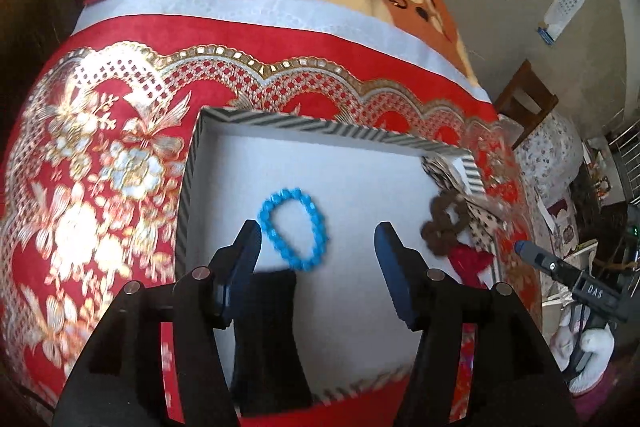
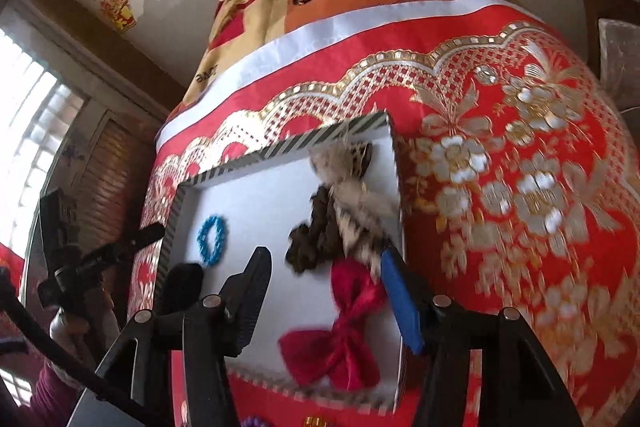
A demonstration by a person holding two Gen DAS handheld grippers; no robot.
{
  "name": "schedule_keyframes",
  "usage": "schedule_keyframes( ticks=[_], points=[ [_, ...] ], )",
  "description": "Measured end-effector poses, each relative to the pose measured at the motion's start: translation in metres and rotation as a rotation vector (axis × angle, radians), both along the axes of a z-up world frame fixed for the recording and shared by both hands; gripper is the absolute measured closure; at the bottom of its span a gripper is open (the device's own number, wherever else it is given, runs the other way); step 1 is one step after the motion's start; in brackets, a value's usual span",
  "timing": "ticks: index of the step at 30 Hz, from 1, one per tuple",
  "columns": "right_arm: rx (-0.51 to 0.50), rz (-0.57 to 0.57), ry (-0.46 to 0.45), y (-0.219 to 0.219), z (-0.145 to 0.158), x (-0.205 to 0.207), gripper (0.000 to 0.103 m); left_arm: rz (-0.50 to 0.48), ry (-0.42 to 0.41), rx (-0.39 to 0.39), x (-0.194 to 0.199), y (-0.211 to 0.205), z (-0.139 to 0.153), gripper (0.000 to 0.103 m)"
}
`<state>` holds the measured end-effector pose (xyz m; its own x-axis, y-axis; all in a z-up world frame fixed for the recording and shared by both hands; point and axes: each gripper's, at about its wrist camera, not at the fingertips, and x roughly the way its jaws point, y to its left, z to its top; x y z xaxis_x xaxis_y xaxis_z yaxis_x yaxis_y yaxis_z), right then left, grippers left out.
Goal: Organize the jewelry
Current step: 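Release the blue bracelet in the box with the left tool while the right releases the leopard bow, then withdraw both tools from the box back to the remaining jewelry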
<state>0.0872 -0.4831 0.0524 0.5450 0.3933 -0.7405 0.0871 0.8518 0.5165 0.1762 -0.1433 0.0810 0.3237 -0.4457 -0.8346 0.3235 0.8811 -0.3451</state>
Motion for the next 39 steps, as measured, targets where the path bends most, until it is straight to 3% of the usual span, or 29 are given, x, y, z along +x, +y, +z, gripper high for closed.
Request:
schedule_keyframes(
  ticks=[3, 8, 11, 19, 25, 39],
  points=[
    [-0.052, -0.001, -0.025, 0.013, 0.012, -0.029, 0.048, -0.012, -0.009, 0.059, -0.025, 0.0, 0.007, 0.044],
    [-0.092, -0.048, -0.042, 0.024, 0.027, -0.081, 0.04, -0.026, -0.09, 0.227, -0.07, 0.001, 0.013, 0.044],
    [-0.119, -0.075, -0.044, 0.027, 0.035, -0.107, 0.04, -0.058, -0.126, 0.279, -0.095, 0.002, 0.016, 0.044],
    [-0.149, -0.186, -0.098, 0.03, 0.057, -0.167, 0.04, -0.149, -0.196, 0.278, -0.135, 0.003, 0.036, 0.044],
    [-0.17, -0.208, -0.083, 0.038, 0.059, -0.187, 0.038, -0.183, -0.243, 0.256, -0.159, 0.0, 0.047, 0.044],
    [-0.198, -0.182, -0.09, 0.051, 0.061, -0.202, 0.036, -0.209, -0.188, 0.288, -0.199, 0.008, 0.023, 0.044]
  ],
)
